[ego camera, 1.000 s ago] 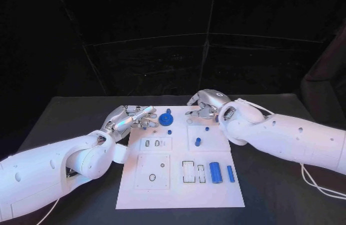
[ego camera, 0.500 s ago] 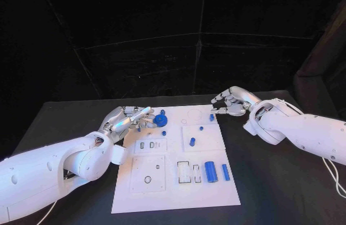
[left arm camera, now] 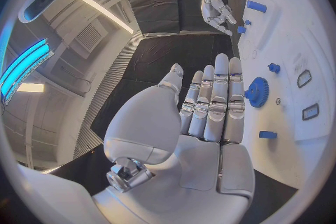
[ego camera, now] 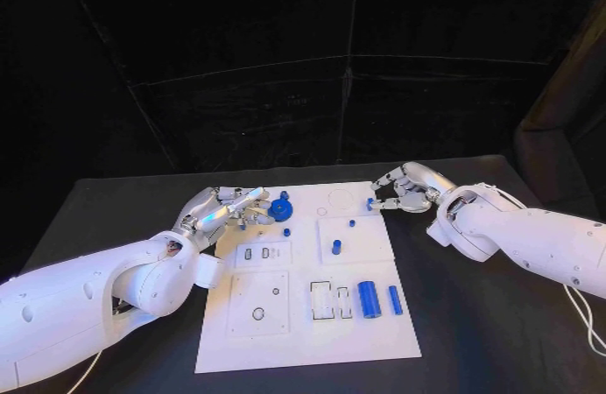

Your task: Assemble the parts on the task board

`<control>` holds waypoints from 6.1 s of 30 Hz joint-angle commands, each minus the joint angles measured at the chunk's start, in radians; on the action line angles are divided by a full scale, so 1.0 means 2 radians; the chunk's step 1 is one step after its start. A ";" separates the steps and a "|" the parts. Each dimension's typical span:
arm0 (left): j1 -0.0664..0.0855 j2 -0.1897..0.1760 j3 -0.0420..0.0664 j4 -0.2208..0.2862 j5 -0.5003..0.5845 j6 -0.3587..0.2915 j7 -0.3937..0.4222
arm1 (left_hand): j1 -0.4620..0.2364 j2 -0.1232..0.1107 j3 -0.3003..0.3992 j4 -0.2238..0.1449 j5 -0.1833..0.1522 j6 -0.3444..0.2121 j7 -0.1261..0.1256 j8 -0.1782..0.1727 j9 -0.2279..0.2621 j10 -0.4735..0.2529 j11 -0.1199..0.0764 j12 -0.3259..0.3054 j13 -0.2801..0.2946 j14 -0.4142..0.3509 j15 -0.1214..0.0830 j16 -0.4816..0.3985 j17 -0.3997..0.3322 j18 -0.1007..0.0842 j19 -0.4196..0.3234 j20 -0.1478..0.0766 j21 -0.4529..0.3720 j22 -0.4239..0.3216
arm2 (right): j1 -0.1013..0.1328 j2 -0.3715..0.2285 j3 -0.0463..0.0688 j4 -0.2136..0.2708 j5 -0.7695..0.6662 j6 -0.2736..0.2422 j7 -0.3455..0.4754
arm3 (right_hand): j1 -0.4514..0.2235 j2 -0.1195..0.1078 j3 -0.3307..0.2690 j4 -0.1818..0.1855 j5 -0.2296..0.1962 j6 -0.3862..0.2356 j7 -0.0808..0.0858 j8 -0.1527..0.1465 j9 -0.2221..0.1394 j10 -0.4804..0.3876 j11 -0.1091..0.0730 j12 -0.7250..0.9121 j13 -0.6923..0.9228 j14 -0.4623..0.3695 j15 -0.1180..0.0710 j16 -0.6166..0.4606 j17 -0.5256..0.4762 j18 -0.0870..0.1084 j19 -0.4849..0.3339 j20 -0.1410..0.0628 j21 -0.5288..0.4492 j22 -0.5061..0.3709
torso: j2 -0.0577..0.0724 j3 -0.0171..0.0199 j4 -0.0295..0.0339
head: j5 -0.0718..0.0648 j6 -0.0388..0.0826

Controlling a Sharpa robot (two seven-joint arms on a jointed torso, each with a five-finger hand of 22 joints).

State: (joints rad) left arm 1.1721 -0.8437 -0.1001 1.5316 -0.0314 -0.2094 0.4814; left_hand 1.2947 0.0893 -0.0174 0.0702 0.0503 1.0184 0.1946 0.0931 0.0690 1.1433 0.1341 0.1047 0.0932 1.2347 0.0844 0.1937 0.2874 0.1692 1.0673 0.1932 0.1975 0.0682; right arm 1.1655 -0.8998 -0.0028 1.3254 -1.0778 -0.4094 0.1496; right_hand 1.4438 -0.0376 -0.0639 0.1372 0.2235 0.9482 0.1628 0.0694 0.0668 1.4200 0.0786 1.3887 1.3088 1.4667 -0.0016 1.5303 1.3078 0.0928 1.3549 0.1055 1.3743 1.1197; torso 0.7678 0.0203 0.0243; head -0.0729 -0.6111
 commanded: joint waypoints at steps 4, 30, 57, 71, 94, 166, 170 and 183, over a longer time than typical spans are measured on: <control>0.000 0.000 0.000 -0.002 0.003 0.006 0.005 | -0.002 0.002 -0.002 -0.002 0.001 0.000 0.004 -0.002 0.000 0.000 0.003 -0.002 0.001 -0.003 0.000 -0.002 0.002 0.007 0.001 0.003 -0.003 0.000 | -0.006 0.005 0.000 -0.007 -0.002 0.011 0.013 | 0.000 -0.005 -0.002 -0.002 0.003 -0.004 0.001 -0.003 -0.001 -0.003 -0.001 -0.002 0.023 0.042 0.001 0.001 0.090 -0.002 0.001 0.000 0.001 -0.001 | 0.000 -0.0006 -0.0008 | -0.002 -0.001; 0.000 0.002 0.000 -0.004 0.003 0.006 0.003 | -0.002 0.002 -0.002 -0.002 0.001 0.000 0.004 -0.002 0.000 0.000 0.003 -0.002 0.001 -0.003 0.000 -0.002 0.002 0.007 0.001 0.003 -0.003 0.000 | -0.010 0.035 0.001 -0.038 -0.005 0.016 -0.005 | 0.036 0.023 0.025 -0.036 -0.017 0.008 0.001 0.002 0.001 0.005 -0.001 0.007 0.034 0.043 0.000 0.003 0.094 -0.003 0.003 -0.001 0.003 0.002 | 0.000 -0.0005 -0.0003 | -0.003 -0.003; 0.000 0.002 0.000 -0.005 0.003 0.006 0.001 | 0.000 0.004 0.000 -0.005 0.002 0.000 0.004 -0.002 0.000 0.000 0.003 -0.003 0.001 -0.003 0.000 -0.004 0.004 0.008 0.002 0.003 -0.004 0.000 | -0.010 0.036 0.001 -0.045 -0.021 0.023 -0.007 | 0.033 0.027 0.035 -0.043 -0.020 0.027 -0.002 0.008 0.003 0.009 -0.004 0.011 0.039 0.044 -0.002 0.004 0.096 -0.003 0.005 -0.002 0.005 0.006 | 0.000 -0.0005 -0.0006 | -0.005 -0.005; 0.000 0.001 0.000 -0.005 0.003 0.003 0.003 | 0.001 0.004 0.000 -0.006 0.002 0.000 0.004 -0.002 0.000 0.000 0.003 -0.003 0.001 -0.002 0.000 -0.004 0.004 0.008 0.002 0.003 -0.005 0.000 | -0.010 0.035 0.001 -0.044 -0.019 0.012 -0.008 | 0.032 0.051 0.075 -0.058 -0.056 0.084 -0.025 0.033 0.008 0.018 -0.023 0.020 0.051 0.044 -0.017 0.004 0.098 -0.006 0.012 -0.015 0.011 0.019 | 0.000 -0.0003 -0.0004 | -0.007 -0.007; 0.001 0.003 0.000 -0.024 0.009 0.003 0.005 | 0.002 0.004 0.001 -0.007 0.002 0.000 0.004 -0.002 0.000 0.000 0.003 -0.004 0.001 -0.002 0.000 -0.004 0.005 0.008 0.002 0.003 -0.005 0.000 | -0.007 0.018 0.002 0.072 -0.052 -0.019 -0.130 | 0.007 0.043 0.093 -0.064 -0.052 0.082 -0.026 0.031 0.004 0.019 -0.025 0.020 0.052 0.044 -0.020 0.003 0.095 -0.007 0.016 -0.019 0.014 0.025 | -0.020 -0.0084 0.0050 | -0.005 -0.012; 0.005 0.005 0.000 -0.029 0.058 0.002 0.003 | 0.005 0.005 0.004 -0.011 0.002 0.002 0.003 -0.002 0.000 0.002 0.002 -0.004 0.002 -0.001 0.000 -0.006 0.008 0.008 0.003 0.003 -0.006 0.000 | -0.040 0.199 -0.019 0.041 -0.199 0.047 -0.243 | -0.016 0.030 0.102 -0.064 -0.050 0.076 -0.023 0.026 0.001 0.016 -0.023 0.016 0.049 0.043 -0.019 0.001 0.092 -0.008 0.018 -0.019 0.015 0.028 | -0.034 -0.0208 0.0153 | 0.042 -0.054; 0.005 0.005 0.000 -0.029 0.058 0.002 0.003 | 0.005 0.005 0.004 -0.011 0.002 0.002 0.003 -0.002 0.000 0.002 0.002 -0.004 0.002 -0.001 0.000 -0.006 0.008 0.008 0.003 0.003 -0.006 0.000 | -0.040 0.198 -0.019 0.041 -0.199 0.052 -0.245 | -0.019 0.028 0.103 -0.065 -0.050 0.074 -0.022 0.024 0.000 0.014 -0.022 0.013 0.047 0.043 -0.018 0.001 0.091 -0.008 0.018 -0.018 0.014 0.027 | -0.034 -0.0205 0.0152 | 0.042 -0.053; 0.005 0.005 0.000 -0.029 0.058 0.002 0.002 | 0.005 0.005 0.004 -0.011 0.002 0.002 0.003 -0.002 0.000 0.002 0.002 -0.004 0.002 -0.001 0.000 -0.006 0.008 0.008 0.003 0.003 -0.006 0.000 | -0.040 0.198 -0.019 0.042 -0.199 0.058 -0.253 | -0.027 0.020 0.108 -0.066 -0.050 0.064 -0.018 0.018 -0.001 0.008 -0.018 0.006 0.040 0.042 -0.015 -0.001 0.088 -0.008 0.018 -0.016 0.014 0.027 | -0.034 -0.0207 0.0152 | 0.041 -0.054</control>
State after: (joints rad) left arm 1.1796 -0.8341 -0.1006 1.4723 0.0825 -0.2135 0.4793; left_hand 1.2990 0.0935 -0.0118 0.0537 0.0503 1.0207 0.1968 0.0931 0.0690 1.1434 0.1341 0.1005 0.0955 1.2347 0.0844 0.1850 0.3015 0.1692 1.0708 0.1967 0.1899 0.0688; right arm 1.0896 -0.5018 -0.0357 1.4123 -1.4723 -0.3288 -0.3319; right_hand 1.3984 0.0016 0.1470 0.0024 0.1185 1.0805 0.1272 0.1120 0.0650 1.4431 0.0411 1.4037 1.3077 1.4649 -0.0323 1.5339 1.3073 0.0930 1.3887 0.0716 1.4017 1.1752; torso 0.6998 -0.0207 0.0547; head 0.0091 -0.7186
